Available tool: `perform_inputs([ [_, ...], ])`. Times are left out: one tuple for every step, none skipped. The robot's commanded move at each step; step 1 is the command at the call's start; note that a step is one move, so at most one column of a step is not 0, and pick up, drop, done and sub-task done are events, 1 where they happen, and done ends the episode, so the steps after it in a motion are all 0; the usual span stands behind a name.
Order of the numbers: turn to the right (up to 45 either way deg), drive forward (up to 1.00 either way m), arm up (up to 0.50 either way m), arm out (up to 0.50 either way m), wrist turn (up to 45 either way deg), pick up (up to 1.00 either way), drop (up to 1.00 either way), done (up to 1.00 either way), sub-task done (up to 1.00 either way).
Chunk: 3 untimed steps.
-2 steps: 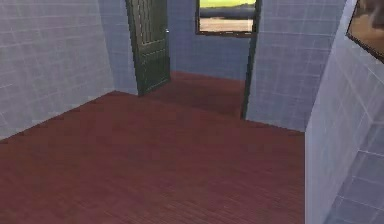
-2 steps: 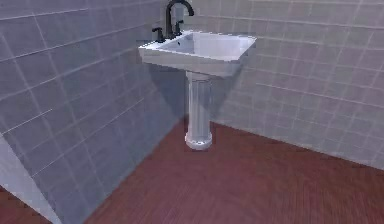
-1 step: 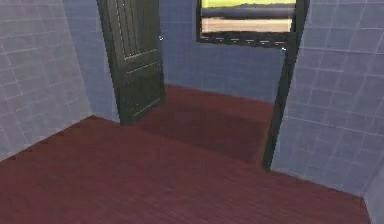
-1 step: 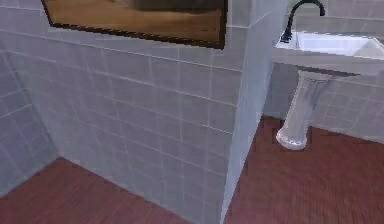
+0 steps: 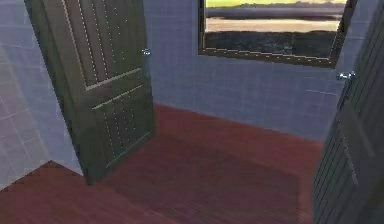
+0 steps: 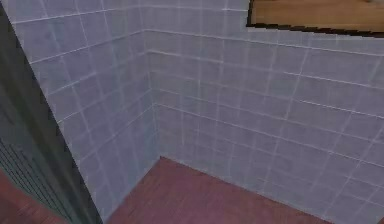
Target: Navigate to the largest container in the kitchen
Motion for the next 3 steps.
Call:
perform_inputs([
  [0.0, 0.55, 0.0, 0.0, 0.0, 0.0, 0.0, 0.0, 0.0],
  [21.0, 0.0, 0.0, 0.0, 0.0, 0.0, 0.0, 0.0, 0.0],
  [0.0, 1.0, 0.0, 0.0, 0.0, 0.0, 0.0, 0.0, 0.0],
])
